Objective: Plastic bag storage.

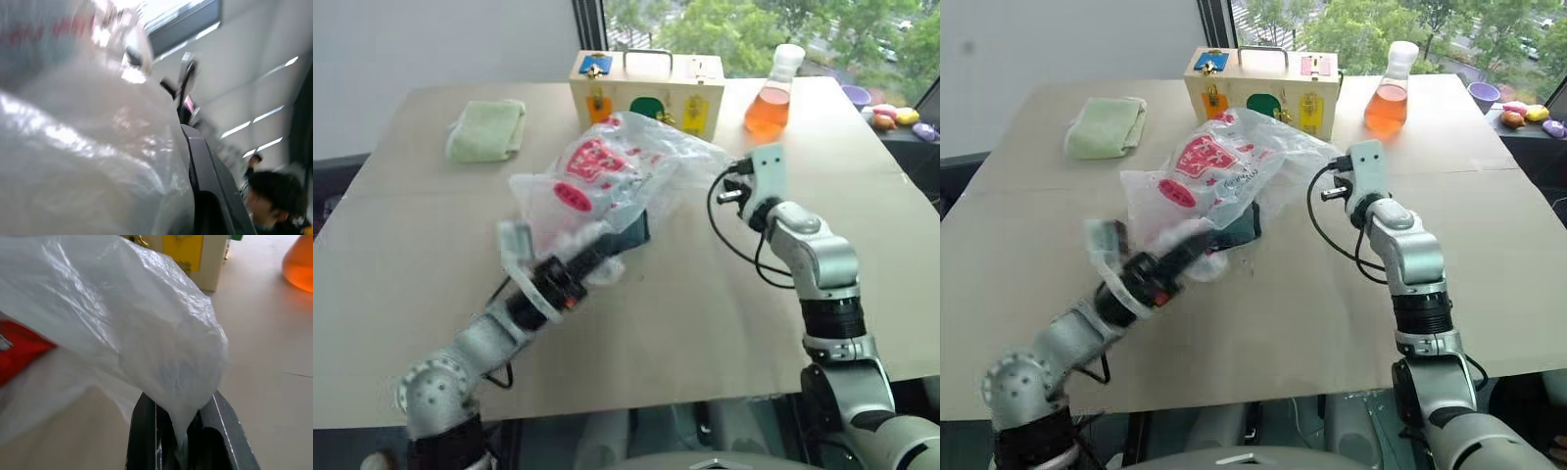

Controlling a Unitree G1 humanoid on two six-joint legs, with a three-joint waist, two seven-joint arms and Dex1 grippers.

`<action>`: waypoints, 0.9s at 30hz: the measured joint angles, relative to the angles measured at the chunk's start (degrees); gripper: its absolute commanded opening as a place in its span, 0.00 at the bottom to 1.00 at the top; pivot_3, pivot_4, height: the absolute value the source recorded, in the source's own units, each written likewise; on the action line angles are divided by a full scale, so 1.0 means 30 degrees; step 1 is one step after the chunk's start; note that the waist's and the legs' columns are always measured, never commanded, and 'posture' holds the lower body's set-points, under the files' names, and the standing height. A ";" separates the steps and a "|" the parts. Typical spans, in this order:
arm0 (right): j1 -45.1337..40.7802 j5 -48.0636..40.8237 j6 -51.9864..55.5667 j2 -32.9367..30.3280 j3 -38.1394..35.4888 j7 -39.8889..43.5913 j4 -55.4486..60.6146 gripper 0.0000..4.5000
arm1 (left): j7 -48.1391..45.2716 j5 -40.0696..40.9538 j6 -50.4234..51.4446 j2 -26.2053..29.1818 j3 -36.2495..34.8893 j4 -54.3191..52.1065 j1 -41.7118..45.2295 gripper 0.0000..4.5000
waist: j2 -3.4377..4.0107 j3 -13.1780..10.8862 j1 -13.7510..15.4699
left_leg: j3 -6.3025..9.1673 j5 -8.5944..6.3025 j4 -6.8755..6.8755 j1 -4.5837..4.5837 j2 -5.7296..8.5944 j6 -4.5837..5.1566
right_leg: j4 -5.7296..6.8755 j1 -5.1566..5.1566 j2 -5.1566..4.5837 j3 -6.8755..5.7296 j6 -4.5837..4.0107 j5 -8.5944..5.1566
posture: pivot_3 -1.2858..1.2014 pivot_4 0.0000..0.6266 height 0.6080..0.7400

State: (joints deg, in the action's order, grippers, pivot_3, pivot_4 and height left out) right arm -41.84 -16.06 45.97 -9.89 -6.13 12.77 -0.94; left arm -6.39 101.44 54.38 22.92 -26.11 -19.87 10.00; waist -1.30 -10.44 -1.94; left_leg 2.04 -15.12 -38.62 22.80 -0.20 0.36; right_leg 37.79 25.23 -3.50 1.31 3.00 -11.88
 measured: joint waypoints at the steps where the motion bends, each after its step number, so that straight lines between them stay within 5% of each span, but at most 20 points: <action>1: -0.1694 -0.0888 0.0384 -0.0076 -0.0864 0.0256 -0.0207 0.00 | 0.0737 0.1452 -0.1164 0.1088 -0.1075 0.1299 0.2233 0.00 | 0.0004 -0.0080 0.0039 | 0.0026 0.0026 -0.0037 0.0053 -0.0010 -0.0026 | -0.0003 0.0028 0.0029 -0.0028 -0.0054 0.0043 | 0.52 0.24 1.00; 5: -0.8937 -0.2456 0.0245 -0.2653 -0.2433 0.1674 -0.2330 0.00 | 0.1418 0.3029 -0.3290 0.5111 -0.2714 0.6385 0.9747 0.00 | 0.0013 -0.0099 -0.0027 | 0.0039 0.0029 -0.0049 -0.0078 -0.0057 -0.0026 | -0.0059 -0.0112 0.0136 -0.0036 -0.0082 0.0066 | 0.52 0.24 1.00; 10: -1.2690 -0.2225 -0.0689 -0.4909 -0.1808 0.3683 -0.6054 0.00 | -0.0201 0.1457 -0.2568 0.6920 -0.1815 1.1725 1.4365 0.00 | -0.0037 -0.0053 -0.0063 | 0.0048 0.0021 0.0139 -0.0060 -0.0065 -0.0023 | -0.0328 -0.0148 0.0136 -0.0071 -0.0065 0.0063 | 0.52 0.24 1.00; 15: -1.2829 -0.1103 -0.1258 -0.7324 -0.0459 0.5692 -0.8279 0.00 | -0.2488 -0.1199 -0.1044 0.7097 0.0033 1.3812 1.7061 0.00 | -0.0037 -0.0068 -0.0043 | 0.0042 0.0056 0.0127 0.0322 -0.0026 -0.0085 | -0.0328 0.0161 0.0068 -0.0083 -0.0026 0.0086 | 0.52 0.24 1.00; 21: -1.2299 -0.0794 -0.1183 -0.9657 -0.0424 0.6704 -0.7270 0.00 | -0.2748 -0.1998 0.0121 0.5751 0.0297 1.3804 1.7195 0.00 | -0.0018 -0.0080 -0.0219 | 0.0018 0.0056 0.0188 0.0344 -0.0043 -0.0092 | -0.0388 0.0207 0.0048 -0.0090 -0.0017 0.0085 | 0.52 0.24 1.00; 27: -0.4883 -0.0228 -0.1130 -1.1481 -0.0518 0.6780 -0.0364 0.00 | -0.2120 -0.2103 0.0838 0.5390 0.0092 0.8755 1.3663 0.00 | -0.0018 -0.0065 -0.0113 | -0.0012 0.0048 0.0169 0.0323 -0.0031 -0.0085 | -0.0339 0.0192 0.0006 -0.0059 0.0001 0.0079 | 0.52 0.24 1.00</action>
State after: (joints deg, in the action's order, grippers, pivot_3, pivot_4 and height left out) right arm -56.49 -16.75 42.58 -44.33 -7.68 33.11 -2.03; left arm -12.76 95.13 56.90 39.09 -25.83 6.40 50.99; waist -1.35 -10.63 -2.28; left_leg 2.00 -14.98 -38.11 23.76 -0.29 0.11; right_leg 36.77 25.81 -3.48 1.13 3.00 -11.64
